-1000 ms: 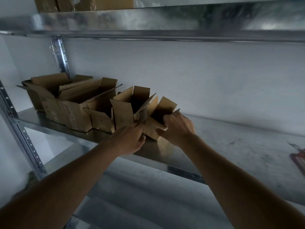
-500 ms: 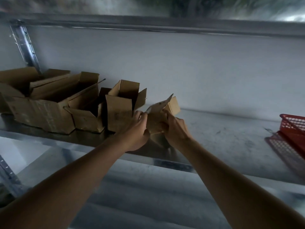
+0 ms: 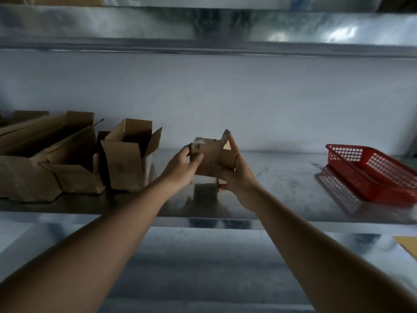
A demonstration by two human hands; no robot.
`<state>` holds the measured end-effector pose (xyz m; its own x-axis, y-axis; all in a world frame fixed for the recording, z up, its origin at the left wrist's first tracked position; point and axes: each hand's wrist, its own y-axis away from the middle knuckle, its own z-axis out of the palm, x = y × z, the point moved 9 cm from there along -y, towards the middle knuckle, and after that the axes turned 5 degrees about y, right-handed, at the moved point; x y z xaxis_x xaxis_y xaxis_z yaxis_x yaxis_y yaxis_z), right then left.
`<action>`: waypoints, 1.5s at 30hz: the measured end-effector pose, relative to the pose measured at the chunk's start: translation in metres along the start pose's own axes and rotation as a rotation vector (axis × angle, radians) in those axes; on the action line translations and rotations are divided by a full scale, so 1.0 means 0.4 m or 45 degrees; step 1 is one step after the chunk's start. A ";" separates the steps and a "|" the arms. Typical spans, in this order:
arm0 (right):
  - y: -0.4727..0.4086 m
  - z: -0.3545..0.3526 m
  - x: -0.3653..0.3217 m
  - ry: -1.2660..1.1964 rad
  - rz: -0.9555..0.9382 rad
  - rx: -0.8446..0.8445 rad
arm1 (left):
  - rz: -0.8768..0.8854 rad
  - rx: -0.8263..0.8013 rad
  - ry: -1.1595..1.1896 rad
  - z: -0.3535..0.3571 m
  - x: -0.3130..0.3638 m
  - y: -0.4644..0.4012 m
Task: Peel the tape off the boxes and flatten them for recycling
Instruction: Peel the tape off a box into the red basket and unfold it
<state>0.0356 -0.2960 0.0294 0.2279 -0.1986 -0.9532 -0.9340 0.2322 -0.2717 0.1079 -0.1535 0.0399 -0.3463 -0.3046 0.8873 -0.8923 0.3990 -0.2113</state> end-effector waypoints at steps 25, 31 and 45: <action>0.194 -0.585 0.110 0.943 0.235 0.322 | 0.449 -0.361 -0.702 0.535 0.220 0.050; 0.209 -0.511 0.087 0.937 -0.083 0.108 | 0.439 -0.303 -0.652 0.532 0.210 0.062; 0.210 -0.556 0.123 0.200 0.075 0.314 | 0.459 -0.327 -0.635 0.530 0.215 0.084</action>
<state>-0.0928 -0.4979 -0.0107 0.1121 -0.3184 -0.9413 -0.8449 0.4681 -0.2590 -0.0133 -0.3497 0.0221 -0.7574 -0.4526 0.4707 -0.6197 0.7253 -0.2998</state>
